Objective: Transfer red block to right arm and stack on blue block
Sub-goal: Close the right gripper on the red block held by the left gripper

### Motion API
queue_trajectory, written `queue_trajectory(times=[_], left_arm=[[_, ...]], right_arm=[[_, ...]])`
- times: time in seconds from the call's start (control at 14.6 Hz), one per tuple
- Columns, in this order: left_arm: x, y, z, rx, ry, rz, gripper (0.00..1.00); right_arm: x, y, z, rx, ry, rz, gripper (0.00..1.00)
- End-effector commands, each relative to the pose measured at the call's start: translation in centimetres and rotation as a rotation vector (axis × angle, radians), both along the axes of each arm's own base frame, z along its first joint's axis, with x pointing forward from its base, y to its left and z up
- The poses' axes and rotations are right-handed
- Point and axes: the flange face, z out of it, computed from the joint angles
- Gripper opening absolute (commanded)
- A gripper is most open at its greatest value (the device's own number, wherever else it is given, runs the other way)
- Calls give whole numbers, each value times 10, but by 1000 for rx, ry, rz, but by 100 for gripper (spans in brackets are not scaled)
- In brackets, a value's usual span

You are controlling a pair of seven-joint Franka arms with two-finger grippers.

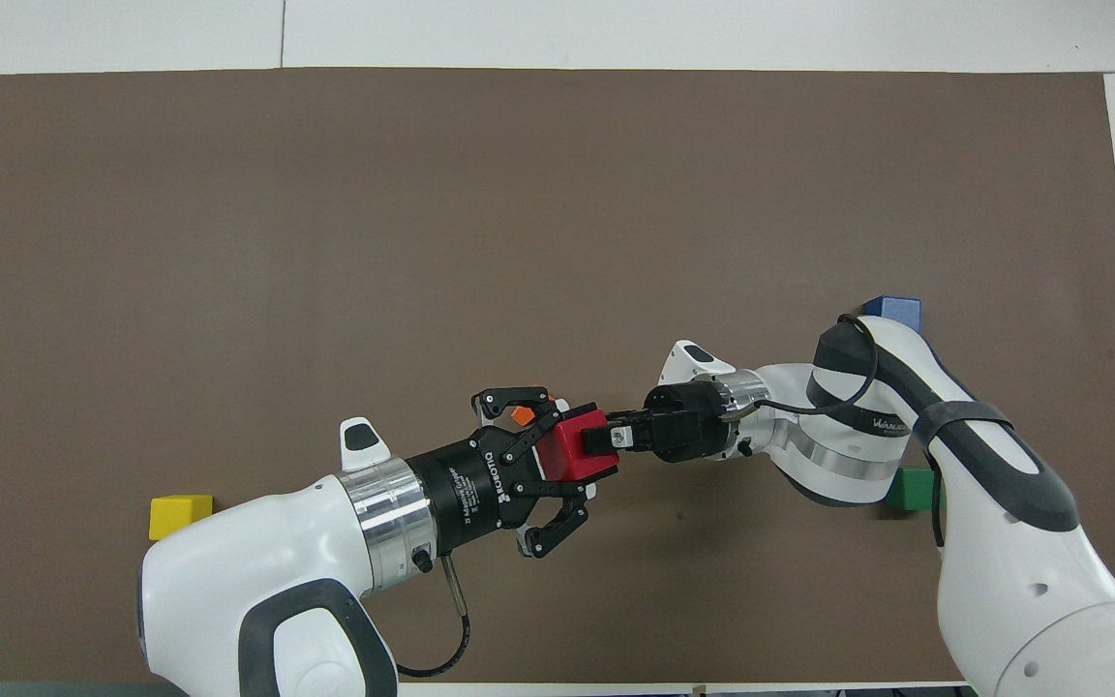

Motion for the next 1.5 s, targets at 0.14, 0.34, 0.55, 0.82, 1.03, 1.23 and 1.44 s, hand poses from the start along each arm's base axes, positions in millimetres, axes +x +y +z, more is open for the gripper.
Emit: queue_trajectory(times=[0.14,0.34,0.55,0.82,1.03,1.23,1.44], left_arm=[[-4,4,0,-10,-5,17,0],[-4,4,0,-10,-5,17,0],[-4,4,-1,-9,-3,15,0],[-5,4,-1,-7,-6,17,0],[-2,5,0,-10,-6,22,0],[2,7,0,-11,-3,30,48],[3,6,1,-12,-7,37,100]], right_arm=[[-6,-3,3,-1,-14,-23,58],[-6,-4,2,-6,-9,-21,0],[-3,-10,2,-10,-6,-25,0],[-3,-10,2,-9,-5,-25,0],[-3,-10,2,-9,-5,-25,0],[-3,-10,2,-9,-5,-26,0],[-2,-10,2,-9,-7,-26,0]])
